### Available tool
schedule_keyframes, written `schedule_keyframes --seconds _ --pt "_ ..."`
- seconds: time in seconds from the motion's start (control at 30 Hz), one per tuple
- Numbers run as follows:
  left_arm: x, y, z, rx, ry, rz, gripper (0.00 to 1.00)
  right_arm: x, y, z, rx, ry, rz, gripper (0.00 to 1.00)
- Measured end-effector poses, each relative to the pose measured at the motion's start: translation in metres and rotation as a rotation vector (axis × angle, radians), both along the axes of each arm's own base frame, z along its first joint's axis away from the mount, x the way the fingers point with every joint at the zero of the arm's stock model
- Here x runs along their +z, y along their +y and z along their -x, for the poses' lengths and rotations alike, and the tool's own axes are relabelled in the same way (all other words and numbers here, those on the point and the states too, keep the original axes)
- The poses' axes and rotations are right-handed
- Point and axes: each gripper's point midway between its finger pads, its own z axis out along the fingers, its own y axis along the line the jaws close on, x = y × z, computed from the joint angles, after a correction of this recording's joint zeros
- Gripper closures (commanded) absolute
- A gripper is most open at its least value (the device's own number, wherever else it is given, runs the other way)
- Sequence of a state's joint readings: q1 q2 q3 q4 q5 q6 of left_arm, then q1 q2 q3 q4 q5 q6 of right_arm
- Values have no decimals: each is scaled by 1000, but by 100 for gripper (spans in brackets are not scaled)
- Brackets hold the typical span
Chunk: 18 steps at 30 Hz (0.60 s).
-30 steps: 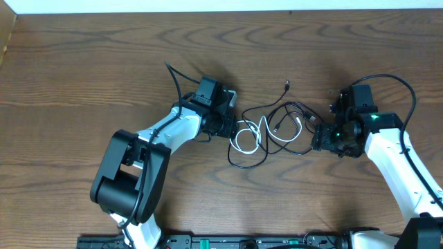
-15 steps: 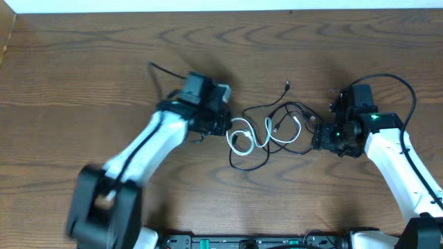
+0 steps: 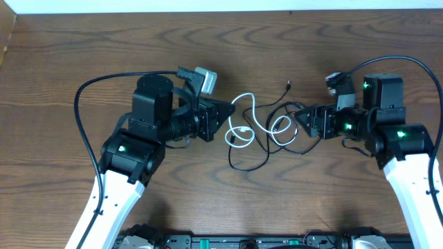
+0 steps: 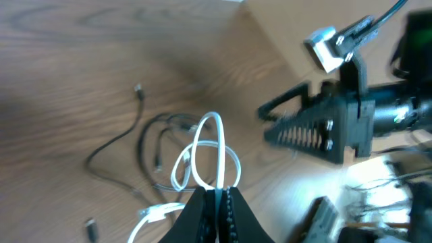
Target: Untangle cables
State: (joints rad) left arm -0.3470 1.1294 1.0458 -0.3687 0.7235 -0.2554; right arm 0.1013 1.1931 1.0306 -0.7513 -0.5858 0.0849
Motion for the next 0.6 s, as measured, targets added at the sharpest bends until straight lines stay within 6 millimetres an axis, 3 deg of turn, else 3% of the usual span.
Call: schedule_keyframes --seconds 0.27,0.6 --pt "28 -10 -4 14 42 155 93 15 59 34 249 -1 -125 30" --pt "34 -11 -6 66 155 237 93 16 84 47 186 158 -204 32"
